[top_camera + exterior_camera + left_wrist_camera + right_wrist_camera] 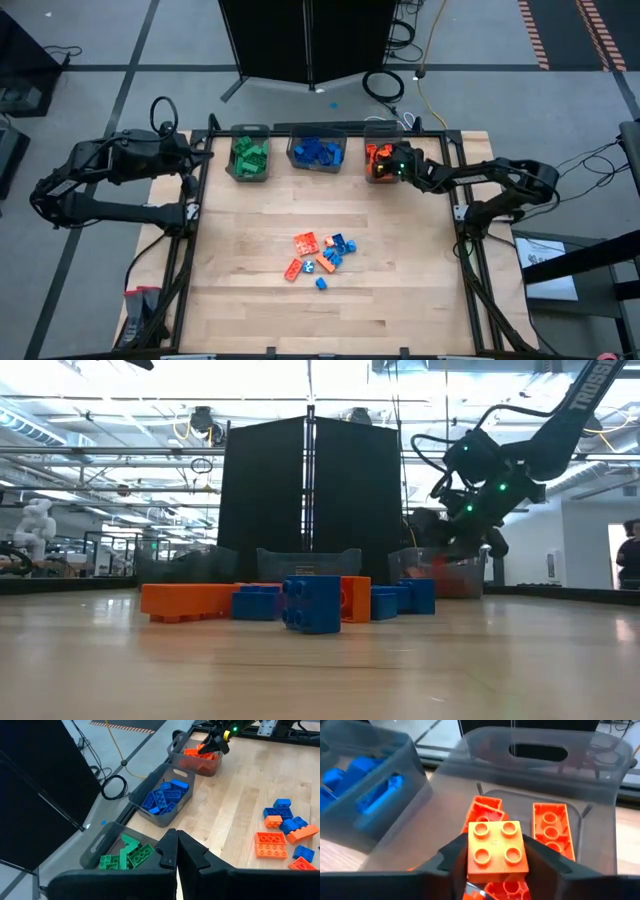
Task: Sort blocks
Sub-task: Put the orange game piece into the right black bin, then put the blue game piece into the middle black bin
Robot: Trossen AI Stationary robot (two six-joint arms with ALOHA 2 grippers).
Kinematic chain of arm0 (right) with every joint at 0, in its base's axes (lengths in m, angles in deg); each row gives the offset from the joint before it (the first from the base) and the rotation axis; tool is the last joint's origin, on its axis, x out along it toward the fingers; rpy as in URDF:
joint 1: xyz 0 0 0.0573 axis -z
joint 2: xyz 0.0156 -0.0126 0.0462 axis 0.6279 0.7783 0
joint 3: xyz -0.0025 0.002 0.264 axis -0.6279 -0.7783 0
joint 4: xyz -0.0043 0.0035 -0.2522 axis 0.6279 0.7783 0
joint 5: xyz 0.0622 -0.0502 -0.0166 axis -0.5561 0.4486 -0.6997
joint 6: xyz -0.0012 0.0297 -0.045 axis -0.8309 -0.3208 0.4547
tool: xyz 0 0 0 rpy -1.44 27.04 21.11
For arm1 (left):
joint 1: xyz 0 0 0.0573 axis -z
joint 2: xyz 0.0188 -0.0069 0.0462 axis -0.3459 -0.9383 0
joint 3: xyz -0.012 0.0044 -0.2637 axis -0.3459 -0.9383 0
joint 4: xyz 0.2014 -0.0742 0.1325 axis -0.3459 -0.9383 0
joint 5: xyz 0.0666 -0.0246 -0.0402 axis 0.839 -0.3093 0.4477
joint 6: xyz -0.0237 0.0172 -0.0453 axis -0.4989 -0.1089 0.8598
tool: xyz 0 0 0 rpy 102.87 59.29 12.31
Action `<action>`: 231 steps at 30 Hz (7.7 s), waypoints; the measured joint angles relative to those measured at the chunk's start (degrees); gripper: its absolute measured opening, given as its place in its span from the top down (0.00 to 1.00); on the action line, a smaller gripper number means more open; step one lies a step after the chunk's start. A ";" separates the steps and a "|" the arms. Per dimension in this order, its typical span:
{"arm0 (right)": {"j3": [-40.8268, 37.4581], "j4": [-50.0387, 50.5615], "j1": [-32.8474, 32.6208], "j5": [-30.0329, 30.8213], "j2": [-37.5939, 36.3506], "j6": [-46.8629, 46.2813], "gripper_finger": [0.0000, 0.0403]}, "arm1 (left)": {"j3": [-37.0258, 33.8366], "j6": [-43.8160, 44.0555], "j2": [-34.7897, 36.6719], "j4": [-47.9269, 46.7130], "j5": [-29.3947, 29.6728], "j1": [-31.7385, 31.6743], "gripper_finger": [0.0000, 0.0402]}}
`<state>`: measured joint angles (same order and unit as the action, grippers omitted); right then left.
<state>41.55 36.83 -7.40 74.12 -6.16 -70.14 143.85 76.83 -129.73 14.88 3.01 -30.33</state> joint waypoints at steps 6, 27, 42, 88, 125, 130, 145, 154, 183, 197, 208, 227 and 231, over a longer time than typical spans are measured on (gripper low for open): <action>3.33 3.00 1.03 -3.56 -4.27 1.90 0.27 | 0.00 -0.05 0.00 -0.04 0.02 -0.01 1.00; 26.01 41.36 -22.38 -26.61 -15.52 15.12 0.26 | 0.00 -0.49 0.00 -0.09 1.07 -0.01 1.00; 19.28 26.24 -37.38 -24.03 2.48 20.40 0.26 | 0.00 -0.12 -0.85 -0.09 1.51 -0.01 1.00; 19.20 24.74 -39.89 -24.26 13.97 13.16 0.69 | 0.00 -0.44 -1.36 -1.34 1.46 0.01 1.00; 44.08 26.80 -3.50 -21.94 10.94 32.56 0.69 | 0.00 -0.42 -1.33 -3.49 1.48 -0.01 1.00; 44.08 26.04 -1.12 -23.31 14.51 31.04 0.69 | 0.00 -0.39 -1.33 -3.45 2.34 0.00 1.00; 44.06 24.01 -0.88 -30.17 25.68 26.95 0.69 | 0.00 -0.11 -1.33 -3.45 2.80 -0.01 1.00; 44.09 24.10 -0.72 -29.78 26.42 26.42 0.64 | 0.00 -0.13 -1.33 -3.46 3.02 -0.01 1.00; 50.83 42.89 -17.61 -43.52 8.87 39.44 0.46 | 0.00 -0.52 -1.33 -3.49 3.06 0.00 1.00; 49.95 57.96 -29.23 -38.17 19.23 44.87 0.39 | 0.00 -1.63 -1.33 -3.50 3.39 0.00 1.00; 49.93 58.38 -33.34 -32.21 27.27 44.93 0.14 | 0.00 -1.57 -1.33 -3.52 3.39 0.00 1.00; 50.01 51.82 -34.50 -28.12 31.21 43.97 0.06 | 0.00 -1.57 -1.33 -3.54 3.39 0.01 1.00; 50.03 52.64 -34.49 -28.48 32.98 41.36 0.06 | 0.00 -1.60 -1.33 -3.56 3.39 -0.01 1.00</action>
<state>91.58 89.47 -41.89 45.65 26.82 -28.78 143.85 75.24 -131.07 11.32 6.40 -30.34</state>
